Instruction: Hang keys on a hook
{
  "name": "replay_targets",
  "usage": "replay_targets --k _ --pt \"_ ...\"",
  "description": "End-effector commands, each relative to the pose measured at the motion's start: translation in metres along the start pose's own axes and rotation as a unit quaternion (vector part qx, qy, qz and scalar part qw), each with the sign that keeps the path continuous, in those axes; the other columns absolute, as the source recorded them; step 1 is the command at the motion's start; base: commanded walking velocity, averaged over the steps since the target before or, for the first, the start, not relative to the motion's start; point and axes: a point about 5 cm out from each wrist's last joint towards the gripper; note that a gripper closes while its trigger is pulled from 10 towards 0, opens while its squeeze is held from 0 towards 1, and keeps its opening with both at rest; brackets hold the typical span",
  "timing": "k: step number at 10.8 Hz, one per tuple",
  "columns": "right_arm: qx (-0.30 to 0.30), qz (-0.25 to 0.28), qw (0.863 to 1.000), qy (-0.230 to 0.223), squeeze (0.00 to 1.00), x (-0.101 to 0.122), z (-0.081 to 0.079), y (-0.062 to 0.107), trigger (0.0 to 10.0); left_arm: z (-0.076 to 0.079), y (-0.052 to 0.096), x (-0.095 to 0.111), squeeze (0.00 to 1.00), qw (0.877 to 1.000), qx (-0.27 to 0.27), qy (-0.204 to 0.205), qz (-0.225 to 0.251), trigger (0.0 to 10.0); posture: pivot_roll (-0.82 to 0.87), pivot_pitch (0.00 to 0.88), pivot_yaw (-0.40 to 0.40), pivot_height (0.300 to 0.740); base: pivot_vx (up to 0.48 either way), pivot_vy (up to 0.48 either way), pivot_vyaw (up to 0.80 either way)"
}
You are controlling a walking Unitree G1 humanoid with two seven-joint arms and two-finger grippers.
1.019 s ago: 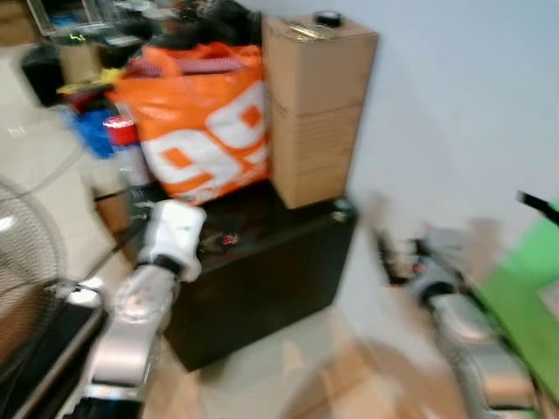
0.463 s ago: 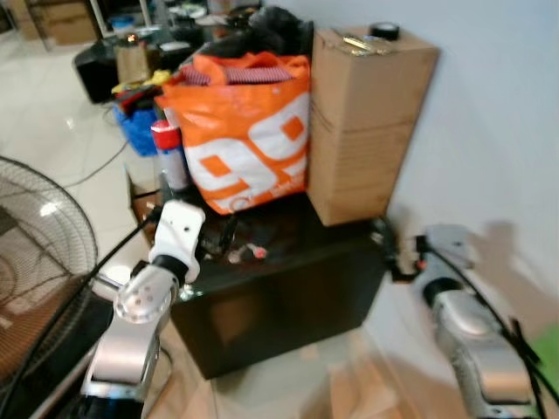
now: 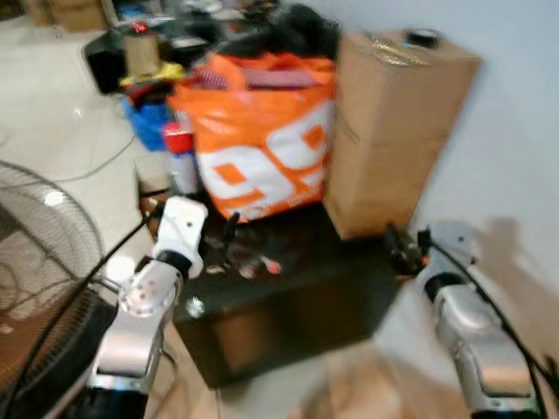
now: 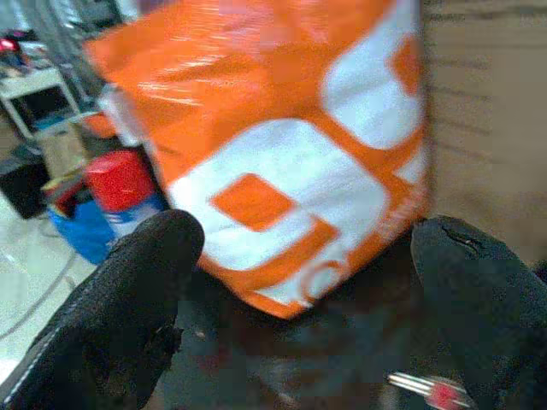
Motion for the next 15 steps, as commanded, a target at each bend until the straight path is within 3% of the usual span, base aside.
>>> replay_targets --k 1,6,7,8,9,11,12,14,15 --pt "0.009 0.007 1.0 0.004 0.0 0.004 -0.004 -0.001 10.0 -0.003 0.0 0.0 0.18 1.0 0.008 -0.002 -0.001 10.0 -0.09 0.0 0.006 0.74 0.345 0.0 0.0" --pt "0.021 0.004 1.0 0.021 0.0 0.005 0.002 -0.004 10.0 -0.002 -0.003 -0.004 0.17 1.0 0.007 0.001 -0.006 10.0 -0.1 0.0 -0.001 0.74 0.34 0.0 0.0" --pt "0.048 -0.004 0.997 0.053 0.0 0.003 0.008 -0.003 10.0 0.012 -0.01 -0.018 0.11 0.996 -0.073 -0.042 -0.043 10.0 -0.1 0.0 -0.016 0.74 0.0 0.0 0.0" --pt "0.071 -0.013 0.994 0.08 0.0 0.001 0.011 -0.002 10.0 0.022 -0.017 -0.028 0.11 0.987 -0.124 -0.076 -0.062 10.0 -0.11 0.0 -0.02 0.74 0.0 0.0 0.0" --pt "0.112 -0.02 0.987 0.11 0.0 -0.002 0.014 0.004 10.0 0.039 -0.028 -0.041 0.0 0.967 -0.206 -0.109 -0.104 10.0 -0.14 0.0 -0.014 0.74 0.0 0.0 0.0" --pt "0.141 -0.029 0.981 0.133 0.0 -0.004 0.021 0.015 10.0 0.061 -0.035 -0.051 0.0 0.944 -0.279 -0.113 -0.135 10.0 -0.18 0.0 -0.011 0.74 0.0 0.0 0.0" --pt "0.141 -0.046 0.977 0.151 0.0 -0.008 0.032 0.024 10.0 0.083 -0.043 -0.057 0.0 0.93 -0.323 -0.104 -0.143 10.0 -0.21 0.0 -0.003 0.74 0.0 0.0 0.0" --pt "0.146 -0.063 0.975 0.157 0.0 -0.01 0.038 0.037 10.0 0.102 -0.052 -0.064 0.0 0.923 -0.341 -0.096 -0.152 10.0 -0.26 0.0 0.024 0.74 0.0 0.0 0.0" --pt "0.164 -0.083 0.969 0.167 0.0 -0.015 0.037 0.048 10.0 0.103 -0.052 -0.08 0.0 0.906 -0.35 -0.117 -0.208 10.0 -0.3 0.0 0.031 0.74 0.0 0.0 0.0"
Point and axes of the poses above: a point about 5 cm out from each wrist's last joint towards the gripper, its own y axis pointing back from the gripper into the wrist, its own x axis along the axis of the wrist's last joint, z = x × y, and after that the axes turned 9 degrees about y, right-handed
